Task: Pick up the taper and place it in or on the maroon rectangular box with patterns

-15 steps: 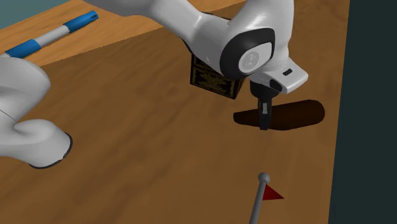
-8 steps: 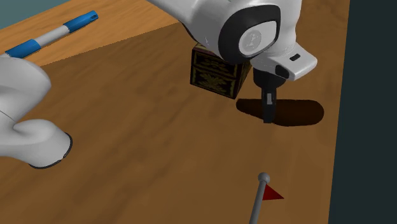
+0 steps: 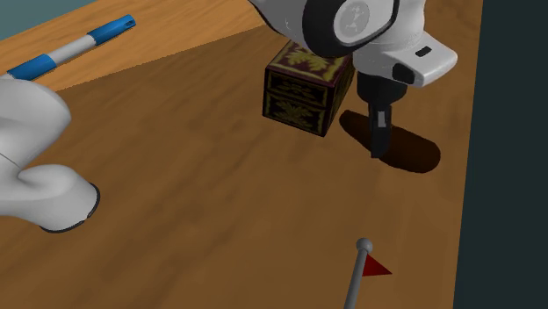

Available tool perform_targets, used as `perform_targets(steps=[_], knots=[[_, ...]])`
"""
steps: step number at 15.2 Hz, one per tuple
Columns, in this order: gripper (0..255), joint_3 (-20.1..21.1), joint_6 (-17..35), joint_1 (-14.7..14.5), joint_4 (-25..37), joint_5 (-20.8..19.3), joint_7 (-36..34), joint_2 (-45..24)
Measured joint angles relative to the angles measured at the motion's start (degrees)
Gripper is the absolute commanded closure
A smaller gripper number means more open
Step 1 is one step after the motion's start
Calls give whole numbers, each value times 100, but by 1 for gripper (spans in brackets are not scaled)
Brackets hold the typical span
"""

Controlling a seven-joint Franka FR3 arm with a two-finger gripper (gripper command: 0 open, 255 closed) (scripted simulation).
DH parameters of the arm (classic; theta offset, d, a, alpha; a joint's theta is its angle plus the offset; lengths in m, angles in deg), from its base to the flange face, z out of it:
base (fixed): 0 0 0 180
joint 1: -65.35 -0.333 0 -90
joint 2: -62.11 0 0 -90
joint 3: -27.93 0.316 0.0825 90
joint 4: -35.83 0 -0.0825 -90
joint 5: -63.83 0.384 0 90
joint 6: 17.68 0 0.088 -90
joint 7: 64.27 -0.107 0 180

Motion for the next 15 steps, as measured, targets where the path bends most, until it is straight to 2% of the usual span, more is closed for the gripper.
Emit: perform_targets(steps=[15], knots=[[255, 120, -975, 86, 629, 537, 471, 476]])
